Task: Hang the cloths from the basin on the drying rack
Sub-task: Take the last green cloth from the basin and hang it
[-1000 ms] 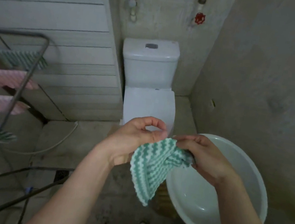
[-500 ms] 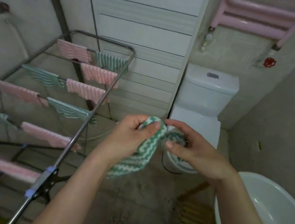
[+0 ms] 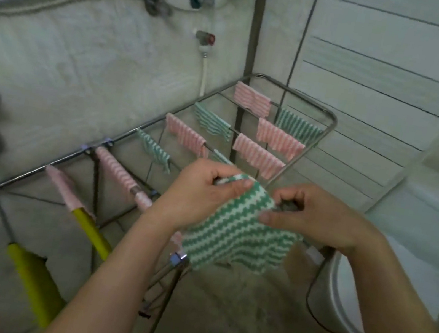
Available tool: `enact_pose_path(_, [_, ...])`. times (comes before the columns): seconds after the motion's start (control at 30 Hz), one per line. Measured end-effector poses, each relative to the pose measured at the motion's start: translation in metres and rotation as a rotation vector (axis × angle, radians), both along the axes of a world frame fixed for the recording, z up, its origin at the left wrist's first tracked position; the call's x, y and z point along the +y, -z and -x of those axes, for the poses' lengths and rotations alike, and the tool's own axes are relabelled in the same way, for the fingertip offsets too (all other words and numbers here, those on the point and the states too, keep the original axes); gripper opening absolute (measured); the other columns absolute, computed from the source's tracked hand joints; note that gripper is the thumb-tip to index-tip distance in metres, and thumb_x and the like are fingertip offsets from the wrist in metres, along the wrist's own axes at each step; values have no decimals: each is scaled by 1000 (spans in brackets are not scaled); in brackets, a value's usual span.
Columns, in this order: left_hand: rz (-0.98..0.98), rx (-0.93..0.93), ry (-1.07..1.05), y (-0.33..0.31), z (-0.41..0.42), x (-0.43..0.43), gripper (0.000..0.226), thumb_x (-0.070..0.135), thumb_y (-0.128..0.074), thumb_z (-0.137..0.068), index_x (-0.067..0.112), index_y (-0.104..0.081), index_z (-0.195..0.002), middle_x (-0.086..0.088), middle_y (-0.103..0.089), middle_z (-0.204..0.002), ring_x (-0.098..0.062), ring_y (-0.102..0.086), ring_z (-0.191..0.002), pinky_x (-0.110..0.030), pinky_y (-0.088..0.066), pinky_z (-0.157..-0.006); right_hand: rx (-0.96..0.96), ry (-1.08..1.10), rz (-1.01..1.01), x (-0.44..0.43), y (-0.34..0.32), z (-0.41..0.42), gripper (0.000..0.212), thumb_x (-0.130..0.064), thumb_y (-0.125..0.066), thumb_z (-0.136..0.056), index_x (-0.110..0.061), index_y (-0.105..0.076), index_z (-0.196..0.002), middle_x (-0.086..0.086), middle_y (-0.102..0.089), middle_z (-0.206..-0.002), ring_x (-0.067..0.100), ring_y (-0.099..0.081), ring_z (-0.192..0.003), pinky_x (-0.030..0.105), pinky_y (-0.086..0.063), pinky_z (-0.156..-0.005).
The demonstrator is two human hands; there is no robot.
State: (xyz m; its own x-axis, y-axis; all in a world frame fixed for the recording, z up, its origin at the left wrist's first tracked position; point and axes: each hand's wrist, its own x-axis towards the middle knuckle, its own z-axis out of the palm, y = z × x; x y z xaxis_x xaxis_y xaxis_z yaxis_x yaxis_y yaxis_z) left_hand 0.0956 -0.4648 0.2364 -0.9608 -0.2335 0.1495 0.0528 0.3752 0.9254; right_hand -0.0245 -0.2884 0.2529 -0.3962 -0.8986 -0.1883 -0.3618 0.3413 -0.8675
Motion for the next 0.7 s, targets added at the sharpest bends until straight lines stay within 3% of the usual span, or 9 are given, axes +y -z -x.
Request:
enact_pose_path(0.1, [-18, -28, -146, -7, -24, -20, 44, 42, -62, -86, -1, -67, -86, -28, -61, -74, -20, -54, -70, -49, -51, -60, 149, -111, -79, -33, 2, -4, 30, -37, -68, -84, -14, -61, -68, -5, -44, -55, 6, -40, -51, 22, -32, -54])
enact_pose_path(0.13, [-43, -20, -208, -6, -31, -28, 32, 35, -63, -87, 4, -71, -86, -25, -67, -78, -18, -59, -71, -44, -53, -63, 176, -127, -89, -45, 7, -3, 28, -36, -66, -86, -18, -60, -65, -8, -43, -54, 4, -39, -49, 21, -32, -54])
enact_pose_path(0.2, [-74, 8, -340, -7, -47, -38, 10, 19, -64, -87, 16, -74, -84, 4, -73, -75, -3, -63, -70, -23, -53, -65, 240, -154, -78, -68, 12, -1, 23, -33, -64, -88, -21, -67, -68, -9, -50, -54, 2, -42, -48, 20, -35, -53])
enact_pose_path(0.27, [-29, 13, -457, -8, -65, -48, 10, 12, -64, -87, 18, -72, -84, 15, -69, -69, 8, -58, -66, -4, -43, -66, 303, -141, -37, -92, 17, 2, 18, -33, -65, -88, -23, -72, -75, -11, -61, -59, 3, -51, -52, 23, -41, -55])
enact_pose_path(0.3, [-12, 4, -513, -6, -75, -53, 11, 11, -64, -87, 19, -71, -84, 16, -68, -68, 10, -57, -66, -4, -41, -70, 340, -118, -11, -102, 19, 1, 16, -32, -64, -88, -24, -73, -77, -13, -65, -65, 3, -56, -57, 25, -44, -58])
enact_pose_path(0.4, [21, 2, -692, 1, -110, -70, 12, 21, -63, -88, 26, -72, -83, 19, -70, -78, 3, -60, -77, -43, -42, -102, 456, -56, 86, -139, 22, -12, 13, -30, -63, -87, -23, -73, -85, -7, -72, -85, 12, -64, -77, 31, -51, -73])
enact_pose_path(0.47, [25, 23, -780, 5, -128, -73, 12, 21, -61, -88, 24, -70, -81, 20, -68, -77, 3, -59, -78, -53, -34, -108, 536, -58, 119, -163, 24, -25, 14, -31, -61, -87, -24, -72, -84, -2, -73, -88, 18, -64, -80, 36, -53, -76])
enact_pose_path(0.6, [43, 58, -992, 3, -153, -75, 15, 12, -62, -89, 24, -70, -85, 18, -67, -83, 3, -59, -86, -21, -44, -85, 627, -115, 132, -206, 28, -46, 17, -35, -58, -85, -23, -71, -86, -1, -73, -90, 22, -65, -83, 32, -52, -73])
enact_pose_path(0.7, [105, 35, -1120, 2, -185, -86, 24, 5, -60, -89, 28, -68, -87, 17, -65, -82, 9, -59, -71, -10, -46, -68, 500, -165, 177, -236, 21, -70, 21, -39, -60, -82, -25, -64, -67, -3, -69, -73, 16, -63, -73, 30, -51, -69])
